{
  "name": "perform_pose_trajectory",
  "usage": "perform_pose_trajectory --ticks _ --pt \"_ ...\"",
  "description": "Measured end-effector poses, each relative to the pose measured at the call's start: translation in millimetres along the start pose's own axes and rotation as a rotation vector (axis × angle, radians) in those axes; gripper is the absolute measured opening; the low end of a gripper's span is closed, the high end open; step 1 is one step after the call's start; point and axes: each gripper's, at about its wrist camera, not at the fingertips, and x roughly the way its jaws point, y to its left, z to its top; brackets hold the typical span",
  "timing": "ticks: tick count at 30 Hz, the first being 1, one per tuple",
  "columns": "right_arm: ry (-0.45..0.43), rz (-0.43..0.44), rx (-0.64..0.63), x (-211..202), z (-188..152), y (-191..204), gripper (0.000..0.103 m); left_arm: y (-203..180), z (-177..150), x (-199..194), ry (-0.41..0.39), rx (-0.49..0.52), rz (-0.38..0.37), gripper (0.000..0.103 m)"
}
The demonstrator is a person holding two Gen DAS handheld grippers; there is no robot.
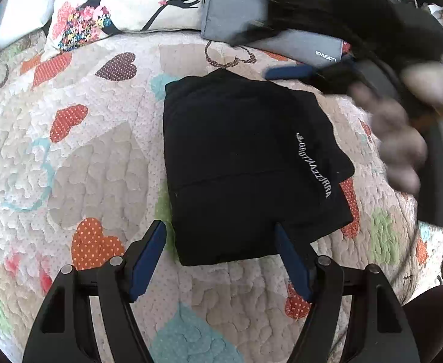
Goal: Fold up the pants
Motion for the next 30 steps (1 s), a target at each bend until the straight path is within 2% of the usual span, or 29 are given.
perform_pose_trajectory --ticks 5,11,13,15,19,23,24,25,27,30 --pt "-0.053 -0.011 0.027 -52.2 -42.0 -27.9 0.063 -17.0 -6.5 -20.9 -0.085 0.04 0.059 0.073" --pt "-0.084 -0.06 0.077 -89.8 -105.5 -63.5 0.064 -41.3 -16.7 -76.4 -0.372 0.077 0.211 0.073" --pt "-0.08 -0.077 0.088 -95.3 -124.3 -68.3 0.064 -45.2 -20.1 -91.7 -0.442 0.071 0.247 0.085" --pt "-0.079 -0.08 0.095 -98.7 -137.1 -67.9 0.064 -47.2 -28.5 -110.8 -0.53 0.048 0.281 0.089" --pt "-0.099 -0.092 0.065 -106.3 -162.9 -60.5 0.065 -44.2 -38.2 -140.5 -0.647 0.001 0.345 0.103" --pt "-0.095 -0.1 0.049 -102.7 -182.9 -51.2 0.067 -34.3 -55.8 -155.3 -0.726 -0.068 0.525 0.103" --pt "-0.087 -0.101 0.042 -99.5 -188.1 -48.5 0.067 -32.4 -57.6 -155.5 -0.724 -0.075 0.542 0.103" --pt "-0.083 -0.105 0.036 -97.0 -191.7 -46.1 0.067 -28.2 -57.8 -153.9 -0.697 -0.073 0.523 0.103" --pt "-0.071 -0.125 0.008 -89.5 -201.0 -38.3 0.067 -18.0 -55.3 -148.2 -0.616 -0.085 0.457 0.103" --pt "-0.066 -0.168 -0.04 -80.3 -209.8 -27.7 0.068 1.5 -53.5 -132.2 -0.485 -0.156 0.364 0.103"
